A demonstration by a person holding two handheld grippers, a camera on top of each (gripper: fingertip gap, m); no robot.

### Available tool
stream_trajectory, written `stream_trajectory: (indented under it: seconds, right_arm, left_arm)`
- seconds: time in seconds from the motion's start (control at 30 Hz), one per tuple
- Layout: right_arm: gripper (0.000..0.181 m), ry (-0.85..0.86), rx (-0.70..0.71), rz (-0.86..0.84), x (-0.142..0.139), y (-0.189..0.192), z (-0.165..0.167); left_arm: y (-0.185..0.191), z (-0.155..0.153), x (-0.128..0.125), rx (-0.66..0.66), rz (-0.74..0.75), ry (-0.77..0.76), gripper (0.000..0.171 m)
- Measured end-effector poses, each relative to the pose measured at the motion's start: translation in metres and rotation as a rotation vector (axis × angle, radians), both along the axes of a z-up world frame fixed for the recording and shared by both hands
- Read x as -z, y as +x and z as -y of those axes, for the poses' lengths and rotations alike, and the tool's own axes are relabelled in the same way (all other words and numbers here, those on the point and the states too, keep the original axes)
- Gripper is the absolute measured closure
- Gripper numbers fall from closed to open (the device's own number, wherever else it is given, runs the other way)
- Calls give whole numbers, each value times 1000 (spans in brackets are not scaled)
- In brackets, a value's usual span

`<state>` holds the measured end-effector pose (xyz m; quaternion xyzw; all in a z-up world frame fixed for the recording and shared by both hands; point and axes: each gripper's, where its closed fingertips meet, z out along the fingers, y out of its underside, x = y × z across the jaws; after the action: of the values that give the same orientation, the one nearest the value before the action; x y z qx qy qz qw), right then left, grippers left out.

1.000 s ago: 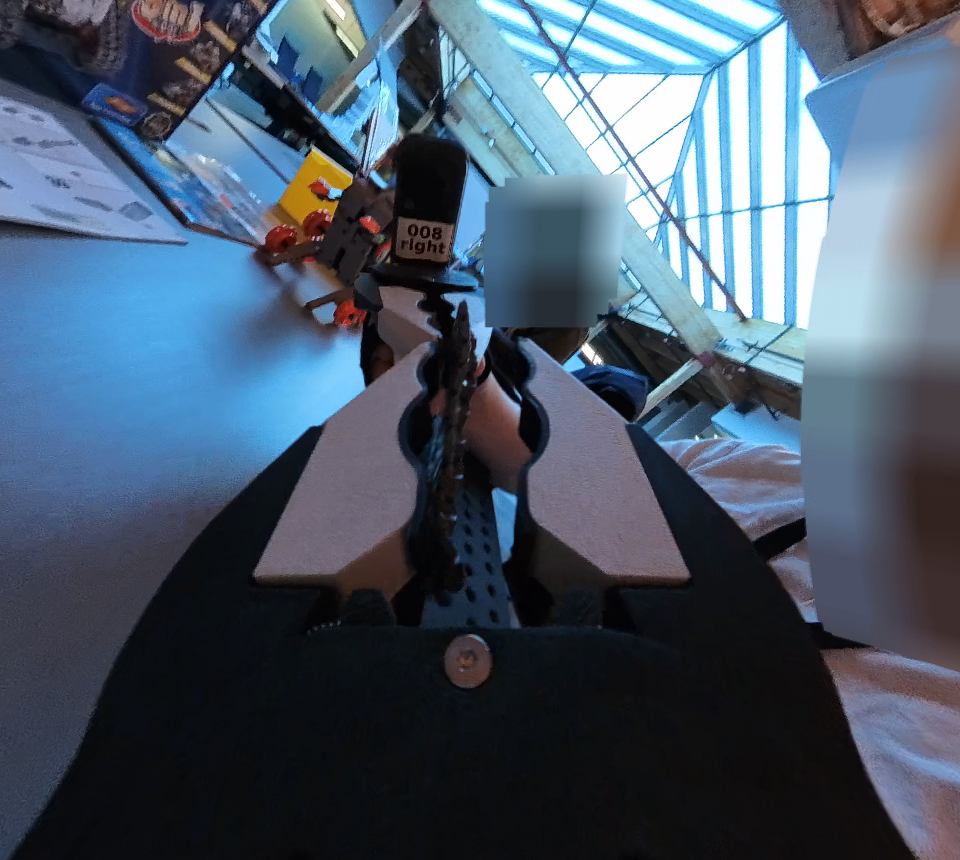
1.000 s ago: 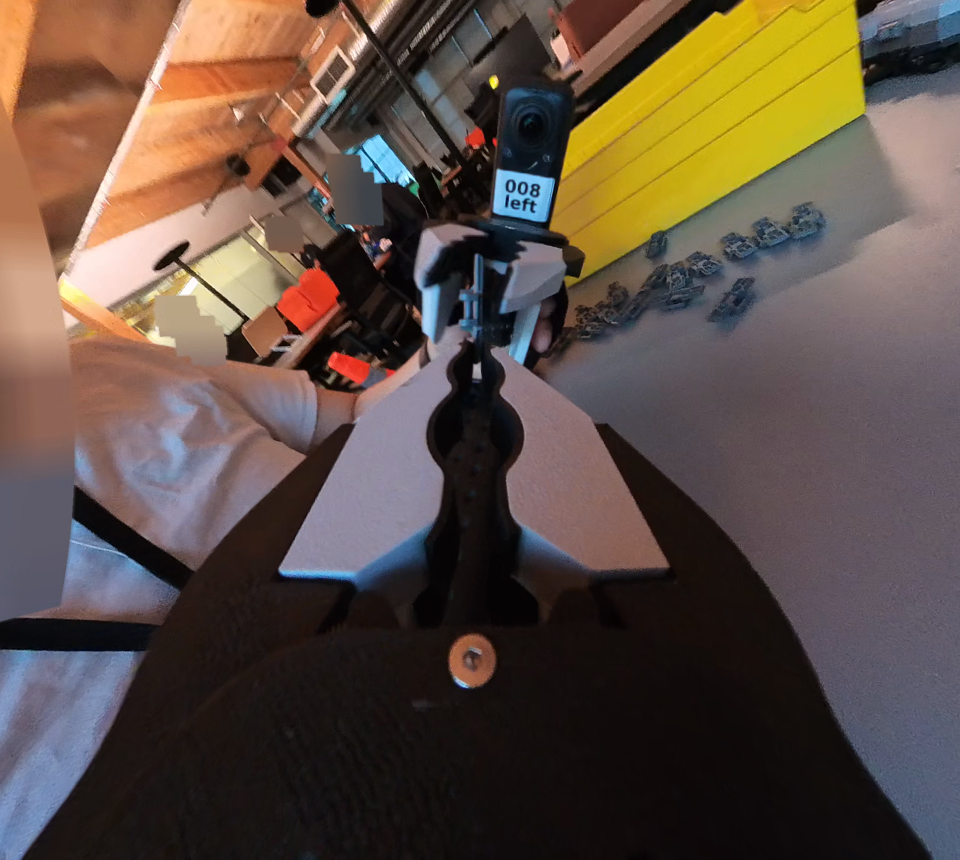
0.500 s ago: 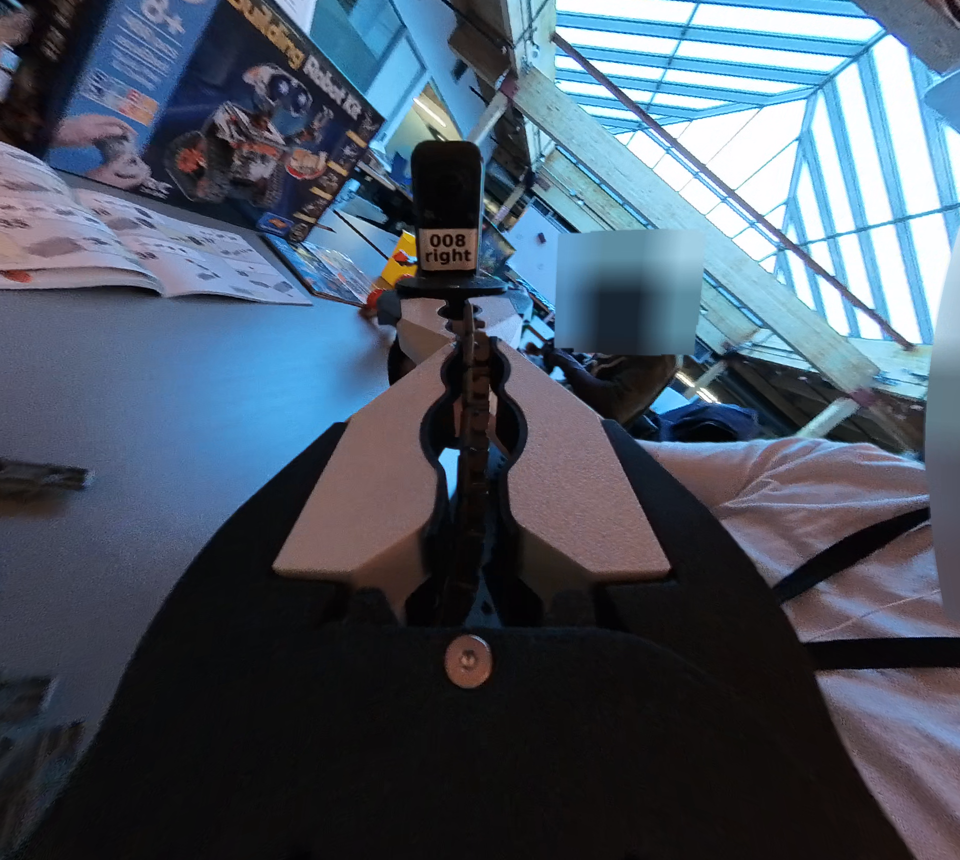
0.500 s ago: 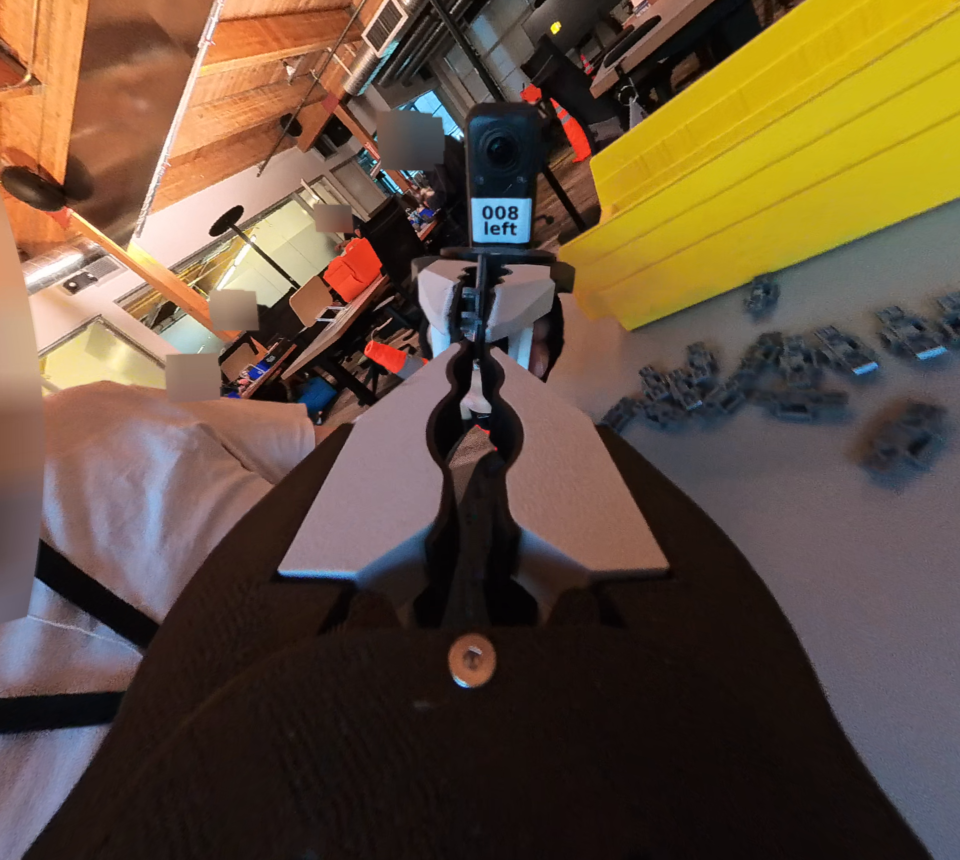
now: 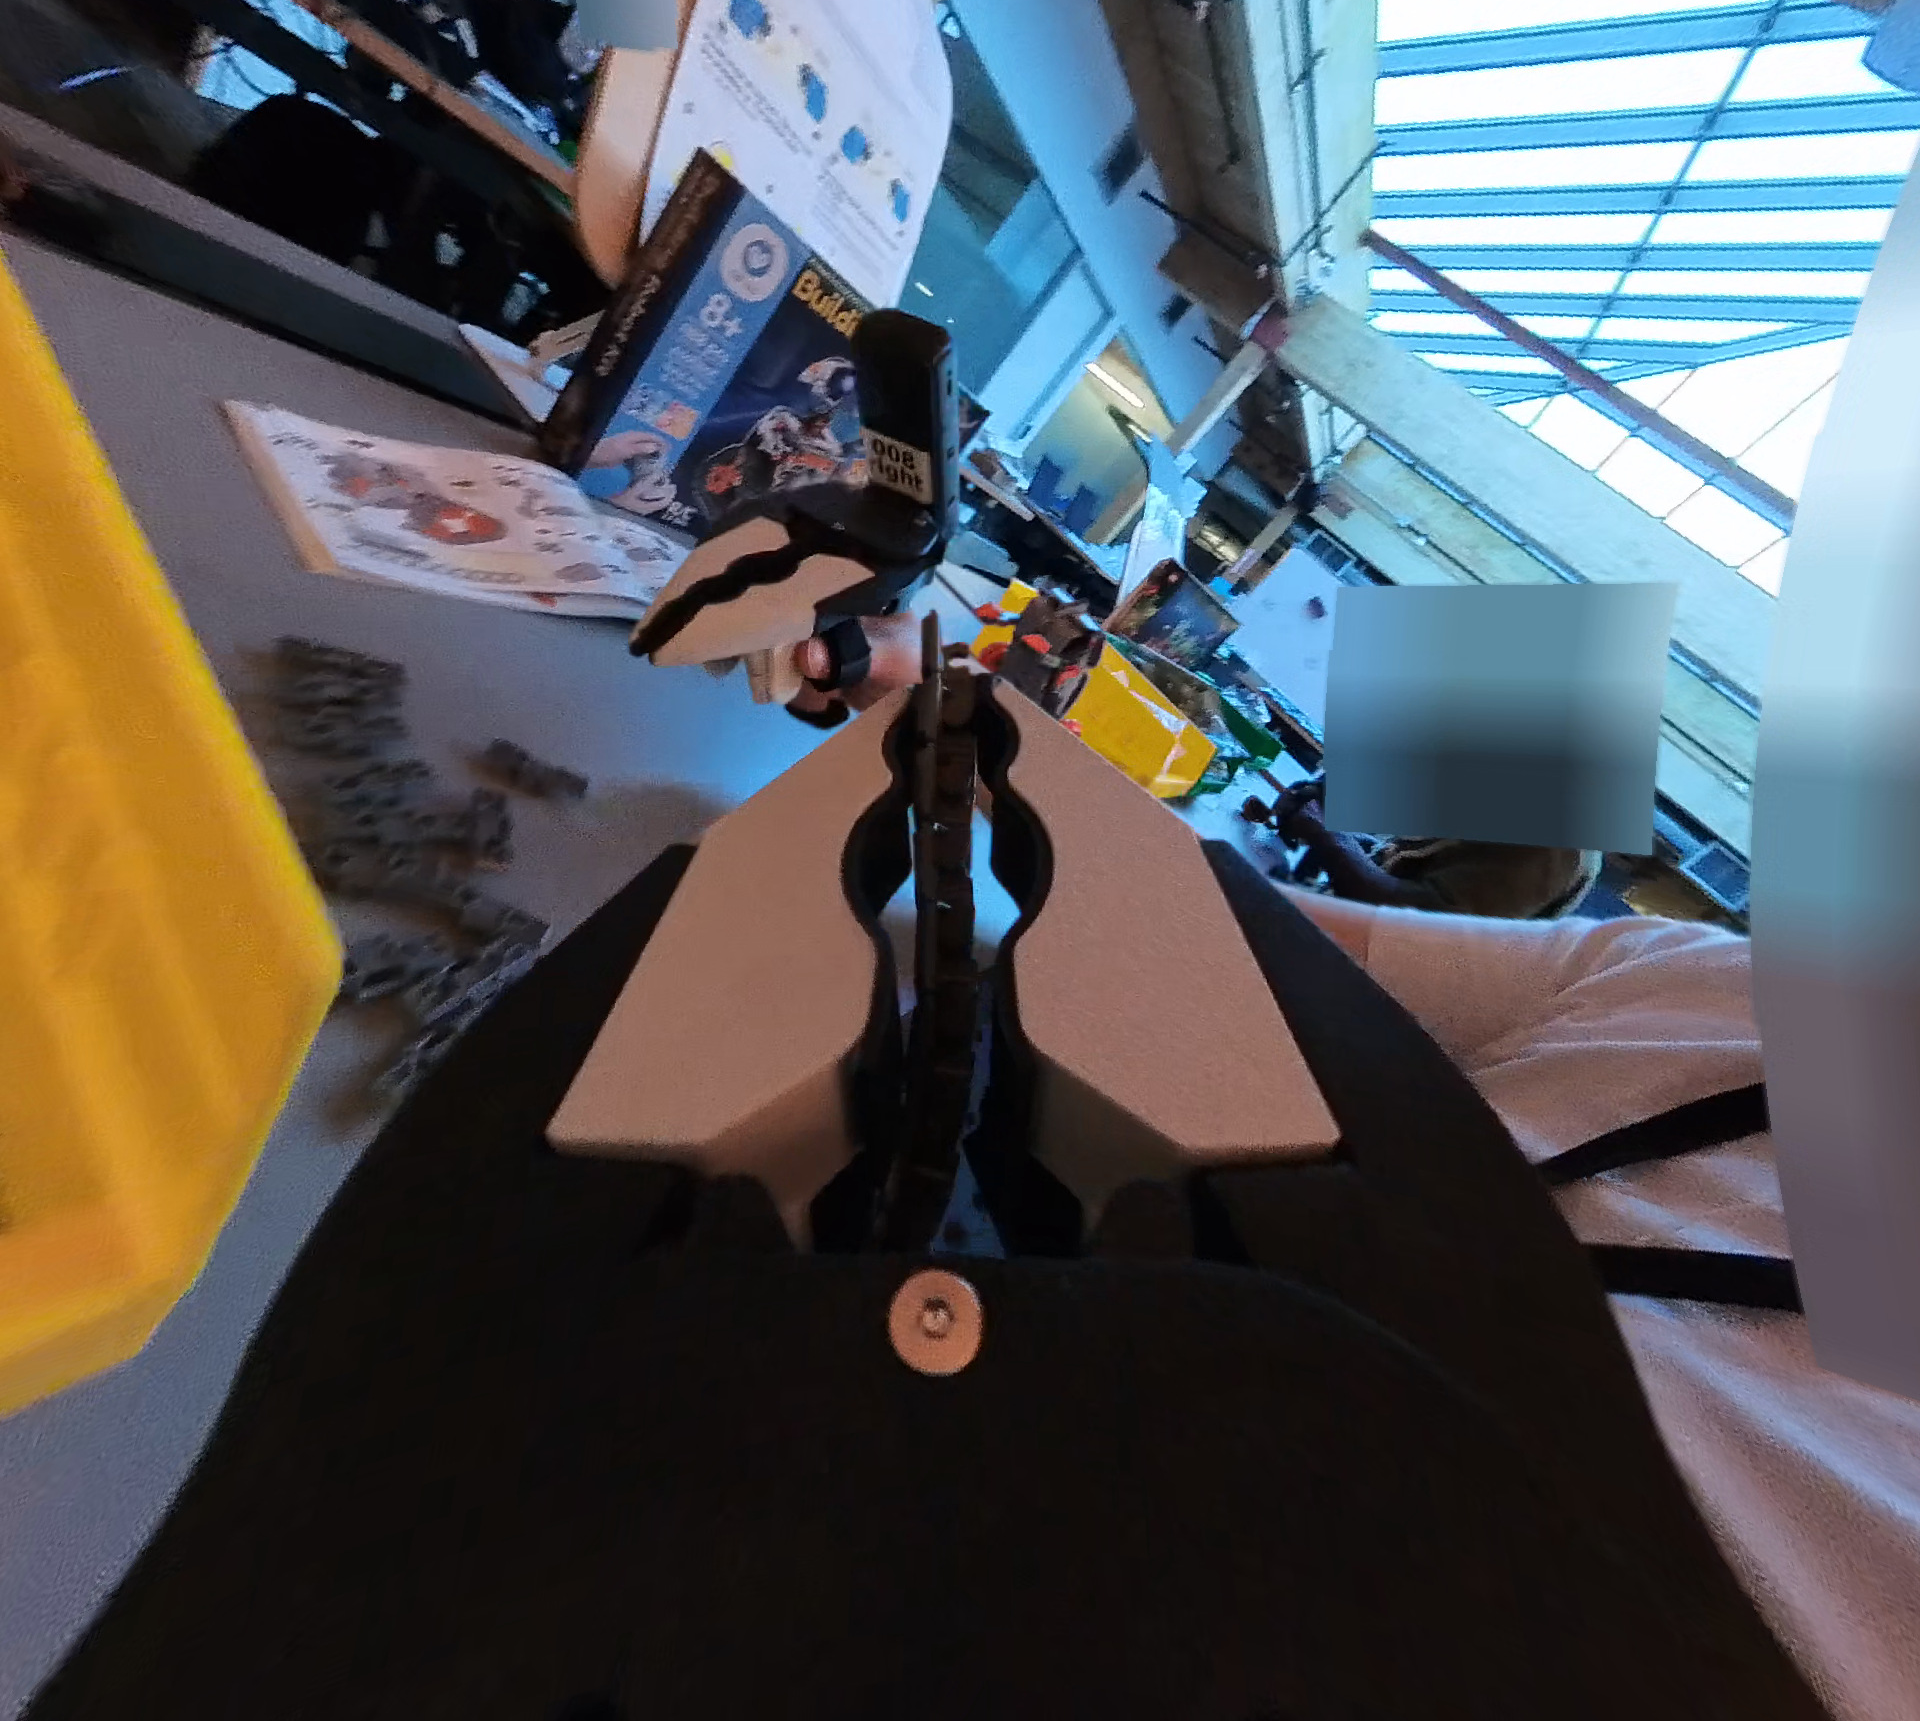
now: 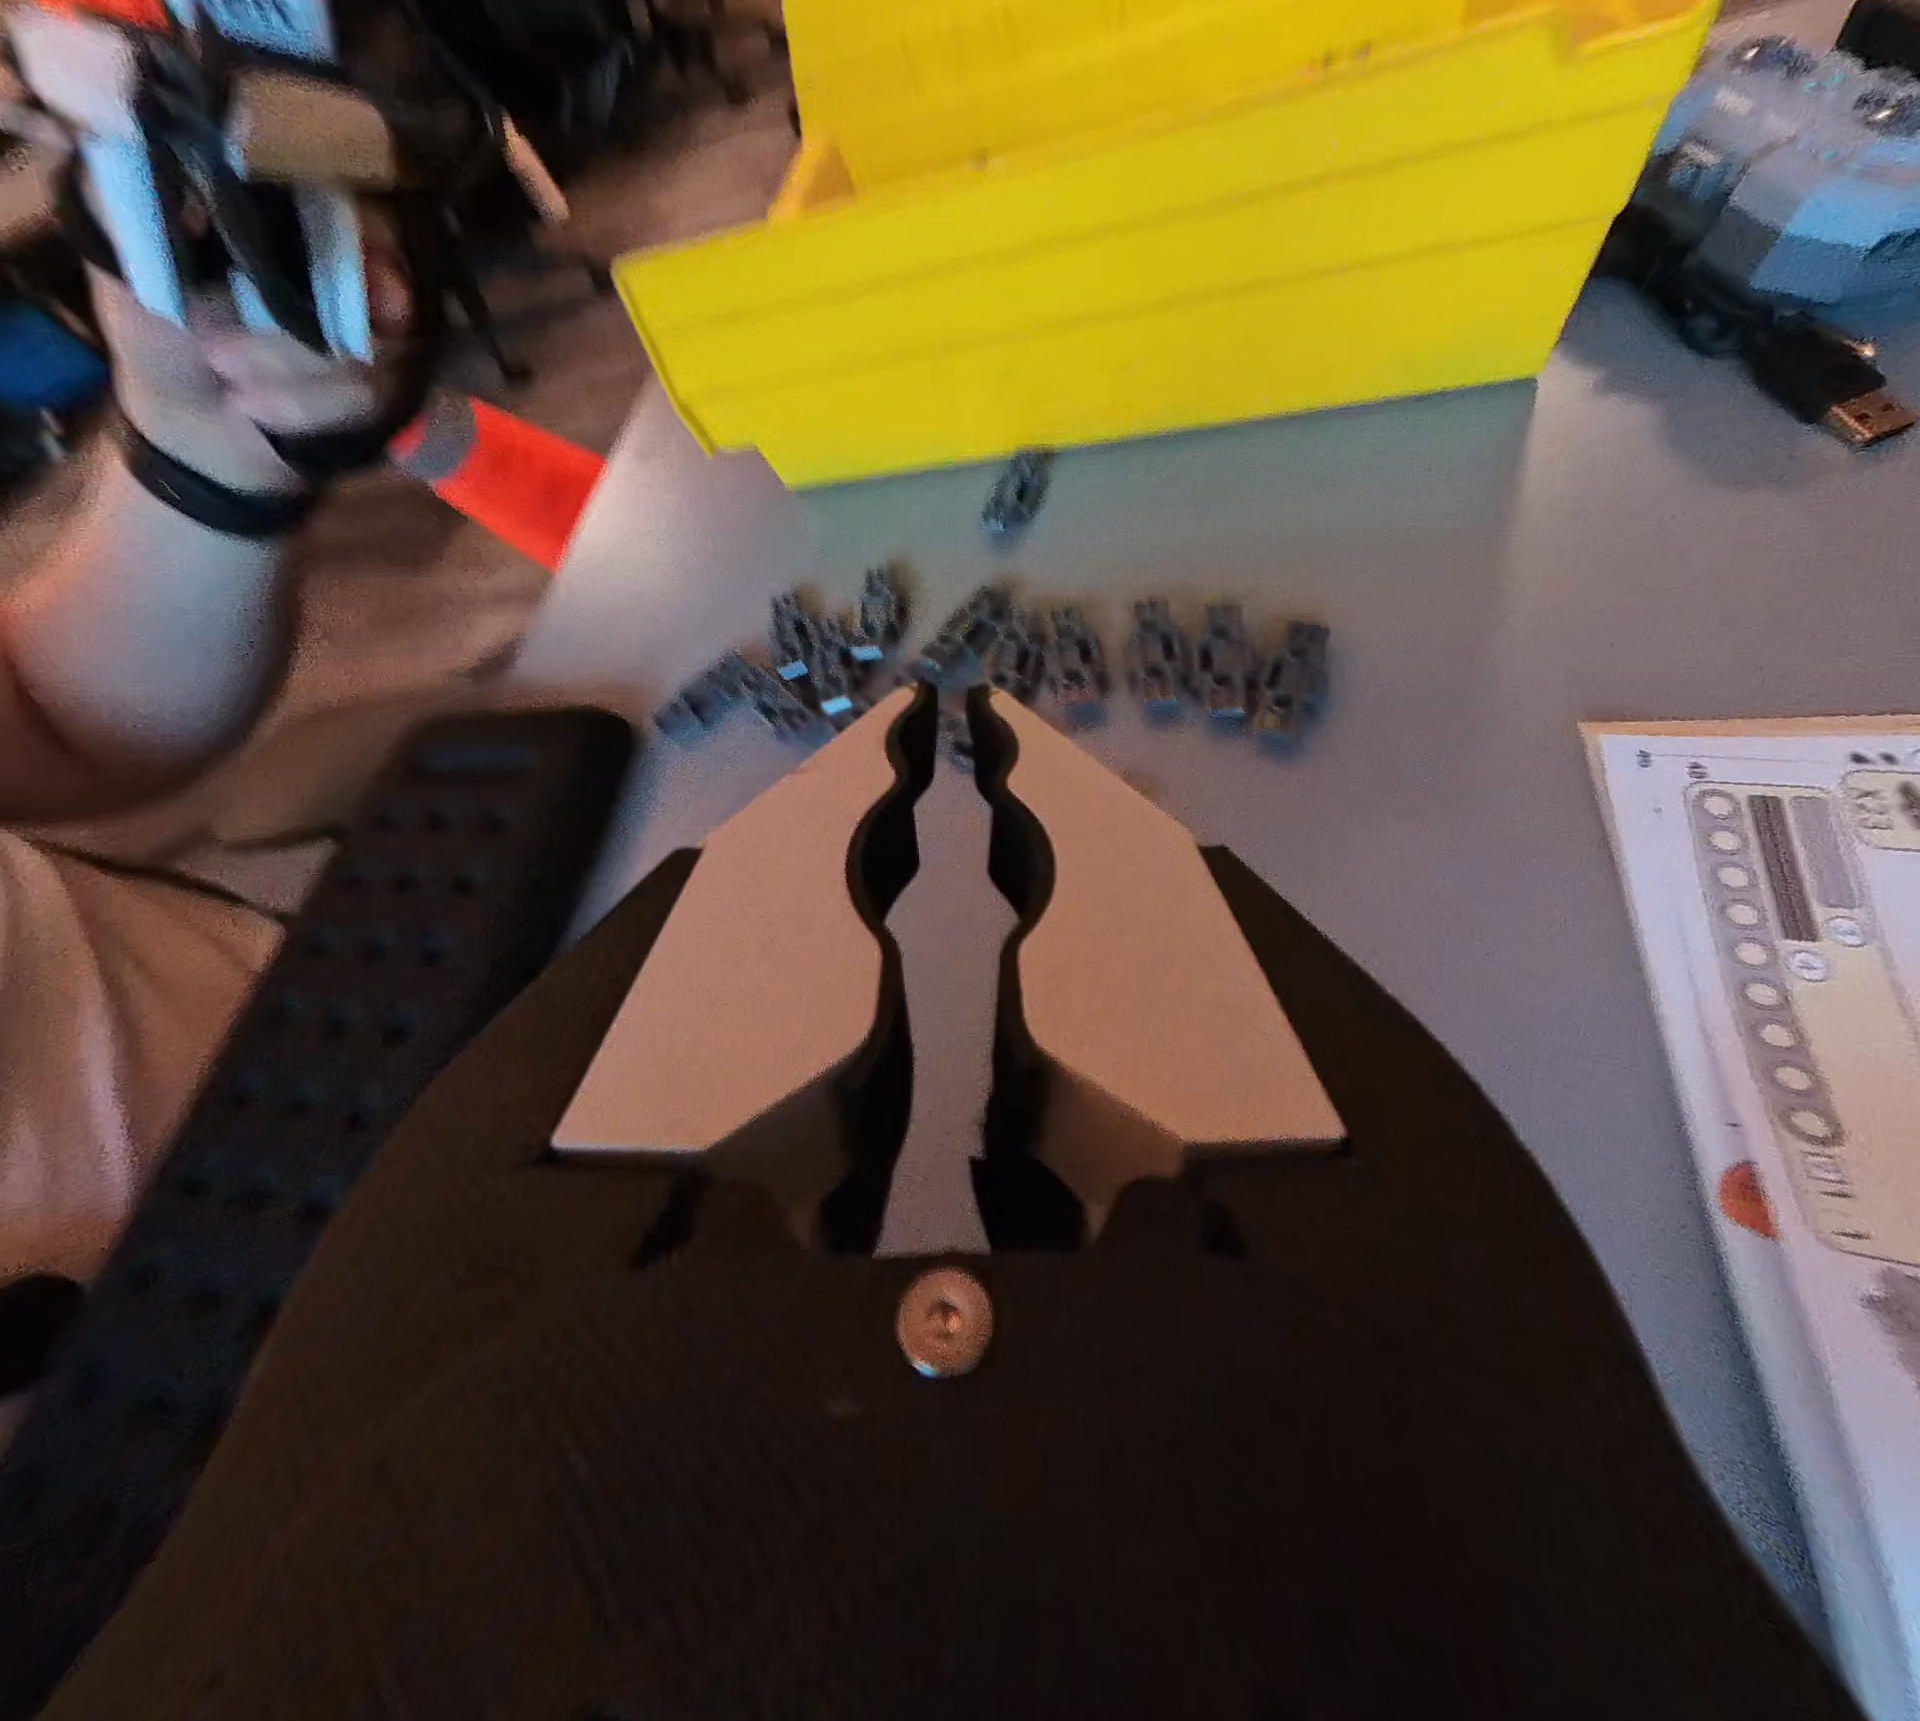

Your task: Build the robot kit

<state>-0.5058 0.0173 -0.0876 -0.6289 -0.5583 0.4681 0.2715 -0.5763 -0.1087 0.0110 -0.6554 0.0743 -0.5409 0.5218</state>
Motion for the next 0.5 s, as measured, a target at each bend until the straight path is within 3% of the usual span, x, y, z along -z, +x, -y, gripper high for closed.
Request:
stream_trajectory:
  seconds: [0.13, 0.23, 0.37, 0.5]
  right_arm:
    - [175, 222, 15, 270, 37, 4, -25]
    - [167, 375, -10, 366, 50, 7, -17]
    - [159, 445, -139, 372, 65, 15, 4]
    - [150, 872, -258, 243, 61, 16, -4]
  left_arm:
    - [-8, 6, 8, -19, 19, -31, 166]
    - [-7, 6, 16, -14, 14, -52, 165]
    - [0, 5, 24, 20, -4, -77, 165]
    - [8, 4, 27, 62, -4, -91, 165]
